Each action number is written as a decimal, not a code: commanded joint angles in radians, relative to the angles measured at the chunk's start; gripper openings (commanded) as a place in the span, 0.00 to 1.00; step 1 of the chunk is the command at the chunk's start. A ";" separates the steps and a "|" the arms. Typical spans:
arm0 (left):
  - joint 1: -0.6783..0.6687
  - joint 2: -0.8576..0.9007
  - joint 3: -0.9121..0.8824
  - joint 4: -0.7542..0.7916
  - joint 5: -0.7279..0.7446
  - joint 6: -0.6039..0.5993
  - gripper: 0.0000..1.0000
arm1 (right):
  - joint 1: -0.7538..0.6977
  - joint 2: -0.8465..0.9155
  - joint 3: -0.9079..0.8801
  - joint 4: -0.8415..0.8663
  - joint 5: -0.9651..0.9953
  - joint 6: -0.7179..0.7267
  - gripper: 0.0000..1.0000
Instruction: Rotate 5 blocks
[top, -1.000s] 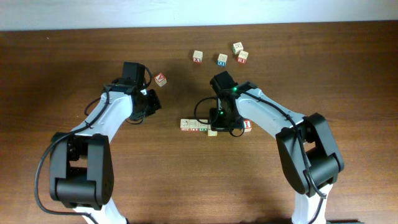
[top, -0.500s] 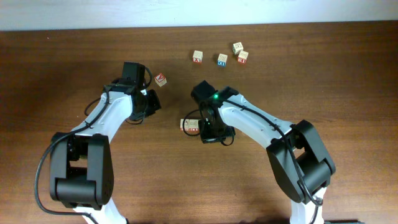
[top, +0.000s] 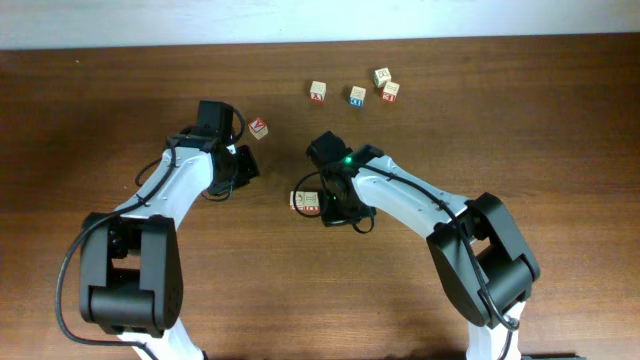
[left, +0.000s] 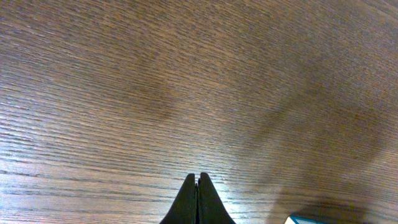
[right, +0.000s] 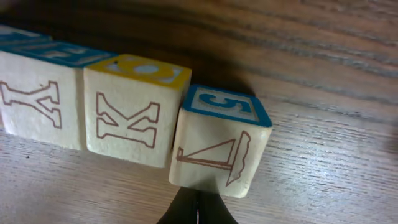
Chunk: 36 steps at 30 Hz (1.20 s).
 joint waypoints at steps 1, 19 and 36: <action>0.001 -0.003 -0.008 -0.001 0.001 -0.008 0.00 | 0.006 -0.023 -0.006 0.009 0.028 0.011 0.04; 0.001 -0.003 -0.008 -0.001 0.001 -0.008 0.00 | -0.327 -0.325 0.026 -0.230 0.023 -0.123 0.04; 0.001 -0.003 -0.008 0.000 0.001 -0.008 0.00 | -0.288 0.022 -0.020 -0.084 -0.106 -0.172 0.04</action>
